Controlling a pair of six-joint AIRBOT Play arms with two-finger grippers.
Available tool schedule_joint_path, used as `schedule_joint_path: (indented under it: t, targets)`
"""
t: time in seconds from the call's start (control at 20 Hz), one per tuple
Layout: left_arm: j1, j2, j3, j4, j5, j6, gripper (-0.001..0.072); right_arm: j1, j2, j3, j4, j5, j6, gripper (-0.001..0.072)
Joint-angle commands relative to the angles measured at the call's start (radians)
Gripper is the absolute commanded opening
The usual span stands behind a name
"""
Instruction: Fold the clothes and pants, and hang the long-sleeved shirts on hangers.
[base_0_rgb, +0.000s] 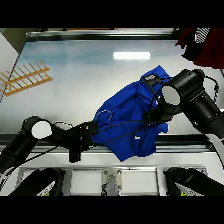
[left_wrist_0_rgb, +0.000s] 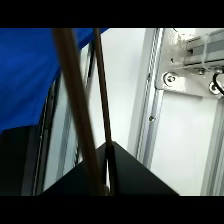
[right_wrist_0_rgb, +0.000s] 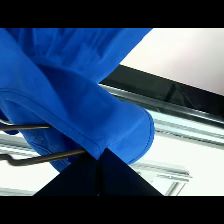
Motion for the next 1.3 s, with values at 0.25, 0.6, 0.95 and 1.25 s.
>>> schedule_joint_path:
  t: [0.25,0.6,0.95,1.25]
  targets:
    - [-0.045,-0.063,0.0,-0.004,-0.036,0.004,0.0008,0.0,0.002,0.051,-0.034,-0.016,-0.003,0.0008]
    - [-0.093,-0.136,0.0,-0.005,0.095,-0.002,0.0008,0.002,0.003,0.075,-0.016,0.018,-0.011,0.0008]
    - [0.04,-0.136,0.0,-0.008,0.103,-0.068,0.0008,0.002,0.026,0.076,0.042,0.019,-0.002,0.0008]
    - [0.05,-0.136,0.0,-0.008,0.113,-0.064,0.0008,0.039,0.026,0.076,0.141,-0.073,0.01,0.0007]
